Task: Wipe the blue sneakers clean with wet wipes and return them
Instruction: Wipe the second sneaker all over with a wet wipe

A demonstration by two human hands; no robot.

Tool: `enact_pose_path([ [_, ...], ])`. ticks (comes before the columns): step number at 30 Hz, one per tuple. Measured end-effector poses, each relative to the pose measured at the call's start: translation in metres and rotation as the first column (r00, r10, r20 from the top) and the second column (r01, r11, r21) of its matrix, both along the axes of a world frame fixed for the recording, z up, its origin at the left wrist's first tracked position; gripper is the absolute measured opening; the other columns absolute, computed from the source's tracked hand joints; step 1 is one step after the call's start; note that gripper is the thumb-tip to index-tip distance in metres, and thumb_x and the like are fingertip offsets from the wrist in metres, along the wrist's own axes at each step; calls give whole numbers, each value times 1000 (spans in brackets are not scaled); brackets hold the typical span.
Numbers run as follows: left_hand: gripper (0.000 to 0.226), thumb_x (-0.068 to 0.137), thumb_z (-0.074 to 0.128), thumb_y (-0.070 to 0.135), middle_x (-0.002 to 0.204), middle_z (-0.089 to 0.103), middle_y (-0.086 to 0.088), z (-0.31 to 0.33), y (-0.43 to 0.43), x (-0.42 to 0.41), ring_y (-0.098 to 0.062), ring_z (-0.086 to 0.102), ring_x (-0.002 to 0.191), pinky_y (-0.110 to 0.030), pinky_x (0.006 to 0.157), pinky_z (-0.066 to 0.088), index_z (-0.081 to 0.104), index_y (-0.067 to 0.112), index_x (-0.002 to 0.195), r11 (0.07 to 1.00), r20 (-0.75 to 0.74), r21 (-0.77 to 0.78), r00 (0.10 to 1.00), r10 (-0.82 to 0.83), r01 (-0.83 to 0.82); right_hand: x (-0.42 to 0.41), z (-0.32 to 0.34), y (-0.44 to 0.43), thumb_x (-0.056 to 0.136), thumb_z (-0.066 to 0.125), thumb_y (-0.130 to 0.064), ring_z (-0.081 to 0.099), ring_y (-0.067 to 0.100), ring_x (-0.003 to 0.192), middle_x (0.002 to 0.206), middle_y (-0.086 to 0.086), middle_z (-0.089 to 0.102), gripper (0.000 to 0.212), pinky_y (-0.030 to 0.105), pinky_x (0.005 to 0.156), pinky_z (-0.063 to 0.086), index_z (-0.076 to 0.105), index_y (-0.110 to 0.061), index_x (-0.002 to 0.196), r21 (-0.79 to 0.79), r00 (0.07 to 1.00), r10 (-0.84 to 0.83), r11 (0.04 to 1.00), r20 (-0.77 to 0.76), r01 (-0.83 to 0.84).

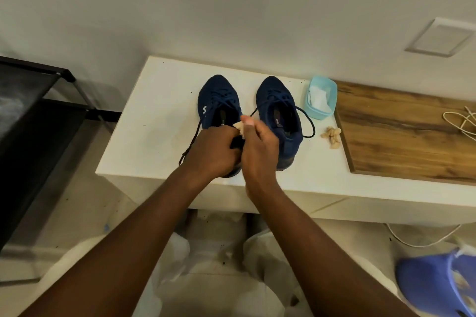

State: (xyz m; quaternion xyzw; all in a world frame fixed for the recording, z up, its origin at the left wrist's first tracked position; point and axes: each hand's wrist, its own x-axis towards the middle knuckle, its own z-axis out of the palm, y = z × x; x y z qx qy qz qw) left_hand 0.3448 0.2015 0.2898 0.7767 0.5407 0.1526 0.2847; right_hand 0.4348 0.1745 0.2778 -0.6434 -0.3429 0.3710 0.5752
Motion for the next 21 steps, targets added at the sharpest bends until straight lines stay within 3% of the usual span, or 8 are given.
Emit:
enact_pose_path([
  [3, 15, 99, 55, 25, 79, 68, 1, -1, 2, -3, -18, 63, 70, -31, 63, 48, 69, 21, 94, 994, 74, 46, 993, 95, -99, -1, -6, -11, 101, 47, -7, 56, 7, 121, 129, -1, 63, 33, 31, 107, 45, 64, -16, 127, 58, 966, 129, 988, 223, -146],
  [7, 16, 96, 61, 24, 81, 71, 13, 5, 6, -12, -13, 67, 81, -29, 70, 52, 75, 32, 93, 973, 386, -73, 893, 229, -218, 15, 5, -4, 92, 63, -1, 62, 1, 103, 110, -1, 69, 25, 20, 91, 53, 73, -12, 113, 227, 873, 48, 957, 486, -179],
  [10, 19, 97, 64, 18, 102, 74, 6, 18, 9, -17, -13, 69, 98, -19, 81, 55, 75, 24, 111, 928, 591, -246, 716, 372, -279, 26, 15, 4, 93, 67, -11, 62, 5, 92, 99, -4, 69, 15, 24, 83, 54, 74, -14, 106, 265, 788, -2, 943, 616, -204],
  [12, 19, 96, 66, 15, 107, 74, 5, 25, 10, -21, -11, 69, 100, -14, 78, 54, 73, 21, 113, 884, 678, -369, 566, 468, -288, 20, 17, 1, 92, 67, -11, 58, 8, 88, 95, -3, 68, 12, 26, 81, 51, 73, -15, 102, 240, 677, 9, 931, 736, -273],
  [14, 18, 96, 66, 13, 112, 74, 3, 28, 10, -24, -13, 69, 104, -19, 84, 55, 72, 23, 110, 845, 714, -442, 452, 534, -300, 9, 17, -5, 92, 66, -12, 56, 14, 86, 92, 0, 68, 11, 27, 77, 47, 73, -15, 100, 188, 546, 36, 918, 837, -348],
  [16, 18, 95, 67, 11, 110, 75, 3, 31, 9, -25, -15, 69, 106, -28, 94, 55, 73, 27, 102, 829, 737, -478, 382, 558, -289, 14, 24, 4, 93, 61, -14, 54, 18, 84, 89, 0, 67, 12, 30, 76, 44, 73, -17, 98, 165, 468, 20, 922, 883, -349],
  [19, 20, 95, 66, 9, 101, 76, 7, 32, 5, -21, -16, 70, 105, -32, 95, 55, 73, 28, 96, 836, 754, -495, 362, 548, -236, 31, 40, 36, 95, 53, -17, 47, 18, 81, 84, 0, 62, 17, 33, 74, 38, 69, -17, 89, 148, 504, -31, 970, 863, -193],
  [21, 19, 96, 64, 9, 104, 77, 4, 29, 2, -18, -19, 70, 108, -35, 97, 55, 74, 24, 101, 830, 751, -514, 355, 557, -216, 24, 44, 41, 95, 51, -17, 44, 18, 81, 86, 4, 62, 18, 31, 72, 36, 64, -21, 83, 112, 499, 6, 972, 867, -206],
])
